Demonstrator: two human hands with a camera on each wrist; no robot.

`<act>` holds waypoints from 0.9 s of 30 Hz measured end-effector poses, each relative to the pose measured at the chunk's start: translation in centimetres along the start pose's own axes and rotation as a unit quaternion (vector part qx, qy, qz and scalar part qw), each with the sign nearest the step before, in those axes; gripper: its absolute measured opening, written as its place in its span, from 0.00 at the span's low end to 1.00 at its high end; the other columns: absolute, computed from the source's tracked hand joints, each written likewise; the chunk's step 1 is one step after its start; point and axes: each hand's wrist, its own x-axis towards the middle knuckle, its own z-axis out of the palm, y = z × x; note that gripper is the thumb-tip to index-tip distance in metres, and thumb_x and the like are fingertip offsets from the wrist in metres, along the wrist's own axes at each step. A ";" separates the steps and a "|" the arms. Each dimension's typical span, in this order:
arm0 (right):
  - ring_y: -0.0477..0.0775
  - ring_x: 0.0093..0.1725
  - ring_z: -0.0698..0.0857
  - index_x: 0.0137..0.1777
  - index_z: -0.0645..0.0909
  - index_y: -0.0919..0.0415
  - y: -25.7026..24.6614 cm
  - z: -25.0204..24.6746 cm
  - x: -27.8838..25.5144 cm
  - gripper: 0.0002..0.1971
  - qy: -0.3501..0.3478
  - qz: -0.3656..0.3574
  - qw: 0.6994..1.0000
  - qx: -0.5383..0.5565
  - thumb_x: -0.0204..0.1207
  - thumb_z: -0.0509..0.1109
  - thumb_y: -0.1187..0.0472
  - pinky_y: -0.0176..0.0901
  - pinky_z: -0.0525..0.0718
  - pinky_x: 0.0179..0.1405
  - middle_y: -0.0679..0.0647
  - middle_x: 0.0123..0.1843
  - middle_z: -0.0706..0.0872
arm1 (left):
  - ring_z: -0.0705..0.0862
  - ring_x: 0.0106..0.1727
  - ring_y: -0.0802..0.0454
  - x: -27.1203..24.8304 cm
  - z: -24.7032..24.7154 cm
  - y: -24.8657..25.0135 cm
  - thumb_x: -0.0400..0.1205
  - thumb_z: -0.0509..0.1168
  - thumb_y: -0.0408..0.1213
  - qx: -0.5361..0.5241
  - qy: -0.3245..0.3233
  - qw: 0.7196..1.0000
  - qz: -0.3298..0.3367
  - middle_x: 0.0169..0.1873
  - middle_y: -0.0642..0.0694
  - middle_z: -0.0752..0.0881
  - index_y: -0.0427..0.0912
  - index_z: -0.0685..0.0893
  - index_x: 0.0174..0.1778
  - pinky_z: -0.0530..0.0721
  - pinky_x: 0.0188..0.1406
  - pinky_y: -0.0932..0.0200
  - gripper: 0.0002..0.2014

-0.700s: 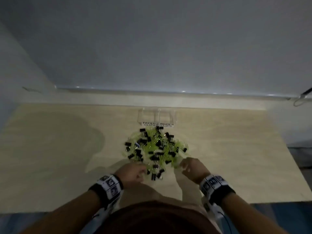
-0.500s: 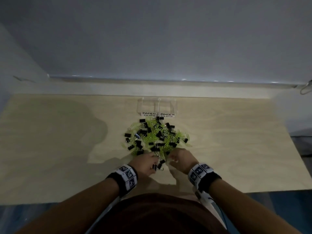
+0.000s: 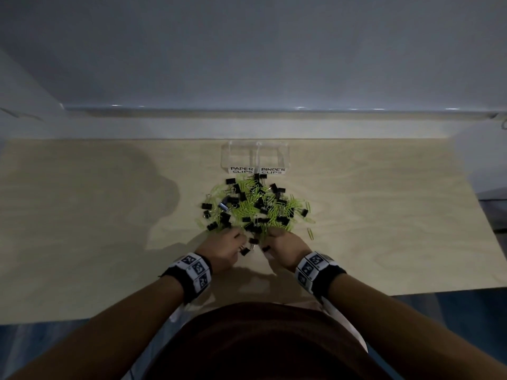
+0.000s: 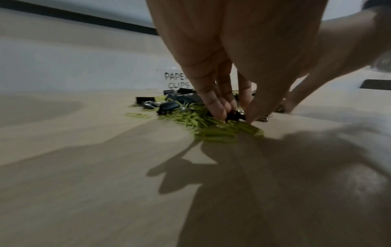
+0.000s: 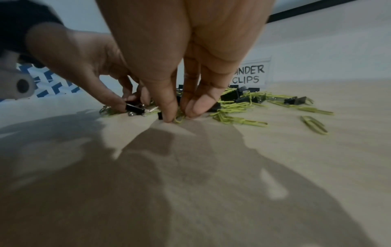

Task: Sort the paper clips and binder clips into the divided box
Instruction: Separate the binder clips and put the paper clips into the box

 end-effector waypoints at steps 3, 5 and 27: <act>0.61 0.51 0.82 0.47 0.86 0.61 0.6 -0.4 -1.0 0.07 0.018 -0.029 0.999 0.017 0.71 0.69 0.63 0.50 0.85 0.46 0.57 0.53 0.82 | 0.74 0.63 0.47 -0.3 -0.1 -1.7 0.80 0.58 0.34 0.003 0.027 0.999 -0.021 0.67 0.45 0.74 0.43 0.75 0.68 0.79 0.58 0.54 0.19; 0.60 0.49 0.84 0.46 0.87 0.63 1.1 -1.0 -1.8 0.07 0.076 -0.020 0.996 0.052 0.72 0.68 0.68 0.47 0.85 0.47 0.57 0.51 0.85 | 0.75 0.62 0.46 0.1 -0.6 -1.9 0.80 0.58 0.37 -0.001 0.065 0.998 -0.002 0.64 0.43 0.77 0.42 0.78 0.66 0.82 0.56 0.51 0.18; 0.62 0.53 0.82 0.51 0.86 0.64 3.2 -3.1 0.8 0.17 0.179 0.033 0.983 0.032 0.65 0.67 0.80 0.46 0.85 0.47 0.58 0.53 0.83 | 0.70 0.68 0.47 5.0 -1.7 2.8 0.82 0.60 0.37 -0.024 0.059 0.997 0.048 0.66 0.45 0.76 0.40 0.77 0.67 0.75 0.67 0.51 0.16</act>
